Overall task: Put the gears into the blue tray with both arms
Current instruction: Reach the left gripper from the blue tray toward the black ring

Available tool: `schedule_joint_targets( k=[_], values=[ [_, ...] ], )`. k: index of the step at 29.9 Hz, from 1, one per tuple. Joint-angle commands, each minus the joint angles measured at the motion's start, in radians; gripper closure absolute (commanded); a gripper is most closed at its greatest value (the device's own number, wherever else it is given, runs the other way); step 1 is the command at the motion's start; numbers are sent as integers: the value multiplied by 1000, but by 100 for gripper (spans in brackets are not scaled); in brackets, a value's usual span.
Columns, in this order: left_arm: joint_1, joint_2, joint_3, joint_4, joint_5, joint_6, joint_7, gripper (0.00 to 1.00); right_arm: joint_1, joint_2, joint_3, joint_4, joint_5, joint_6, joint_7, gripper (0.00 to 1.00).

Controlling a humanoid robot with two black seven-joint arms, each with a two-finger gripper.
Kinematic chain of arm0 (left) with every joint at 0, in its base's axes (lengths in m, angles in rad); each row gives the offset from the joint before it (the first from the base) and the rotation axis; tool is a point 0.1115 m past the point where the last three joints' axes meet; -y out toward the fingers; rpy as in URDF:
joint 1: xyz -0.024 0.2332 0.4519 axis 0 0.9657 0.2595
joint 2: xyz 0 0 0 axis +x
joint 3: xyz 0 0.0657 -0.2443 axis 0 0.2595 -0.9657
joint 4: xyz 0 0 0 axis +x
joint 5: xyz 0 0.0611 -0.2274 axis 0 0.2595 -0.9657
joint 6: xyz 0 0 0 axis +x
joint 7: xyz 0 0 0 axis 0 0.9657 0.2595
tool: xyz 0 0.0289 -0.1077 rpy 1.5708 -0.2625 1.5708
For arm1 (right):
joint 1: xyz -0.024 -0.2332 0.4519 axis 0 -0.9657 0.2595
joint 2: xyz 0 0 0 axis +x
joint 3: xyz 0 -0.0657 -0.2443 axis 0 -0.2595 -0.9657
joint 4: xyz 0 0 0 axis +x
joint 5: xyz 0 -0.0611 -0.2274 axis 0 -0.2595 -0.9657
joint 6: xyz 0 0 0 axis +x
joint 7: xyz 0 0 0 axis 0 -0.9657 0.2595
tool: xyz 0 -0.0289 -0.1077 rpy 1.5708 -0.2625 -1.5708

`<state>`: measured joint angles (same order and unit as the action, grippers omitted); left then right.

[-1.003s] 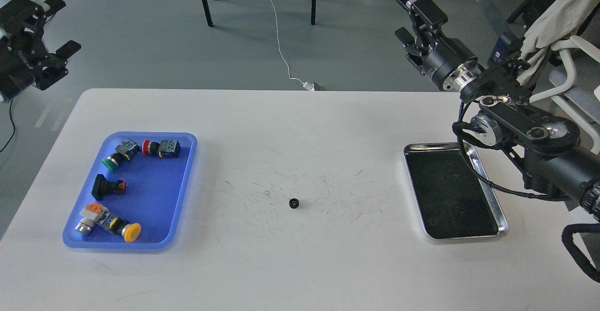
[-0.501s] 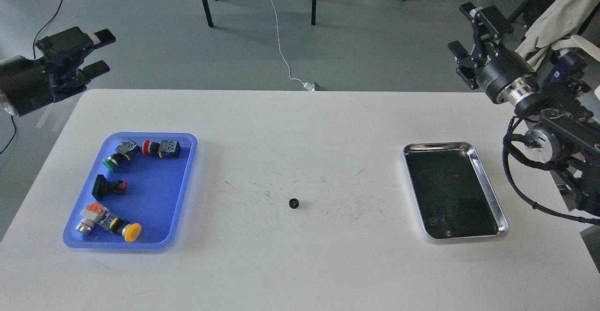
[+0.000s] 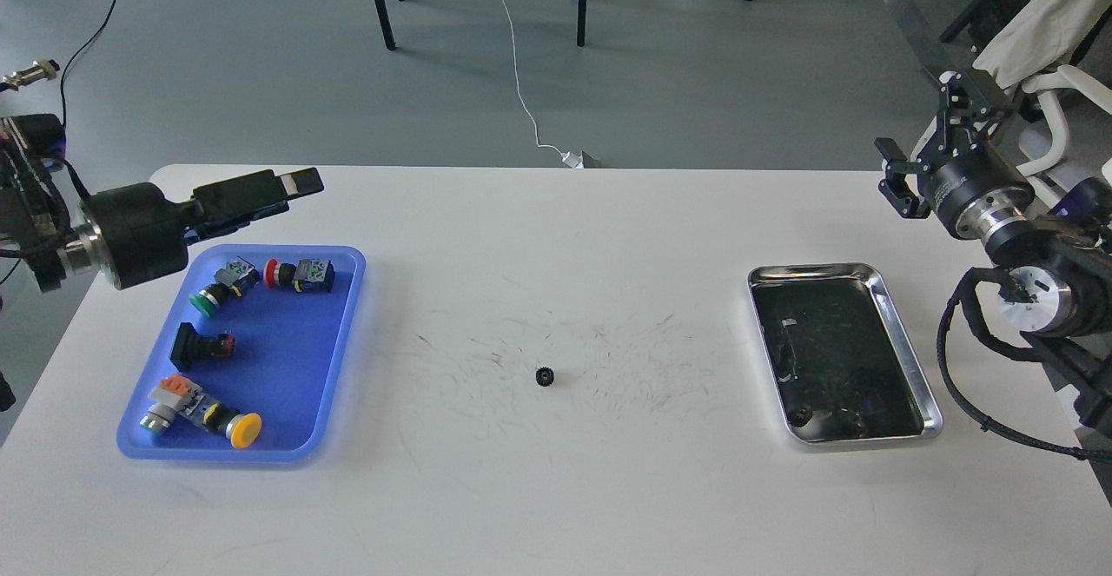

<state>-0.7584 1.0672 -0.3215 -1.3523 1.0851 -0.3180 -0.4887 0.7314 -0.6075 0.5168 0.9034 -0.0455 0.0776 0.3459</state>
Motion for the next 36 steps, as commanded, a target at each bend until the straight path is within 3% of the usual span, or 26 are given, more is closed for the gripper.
schedule_joint_targets(
  k=[1,5,17,28,36],
  values=[
    [2,-6,27,-20,82,-3,0,2,-9,2,2,3,24,5,-10,3],
    [10,-7,42,-66,179,14,0,2,-10,6,3,11,58,10,-13,3],
    [47,-98,91,-120,495,168,0,3,-7,38,5,11,138,28,-30,1],
    [53,-240,81,-111,749,203,0,3,35,38,5,6,138,28,-30,1],
    [53,-320,88,-88,769,203,0,2,69,40,5,11,144,11,-51,1]
  ],
)
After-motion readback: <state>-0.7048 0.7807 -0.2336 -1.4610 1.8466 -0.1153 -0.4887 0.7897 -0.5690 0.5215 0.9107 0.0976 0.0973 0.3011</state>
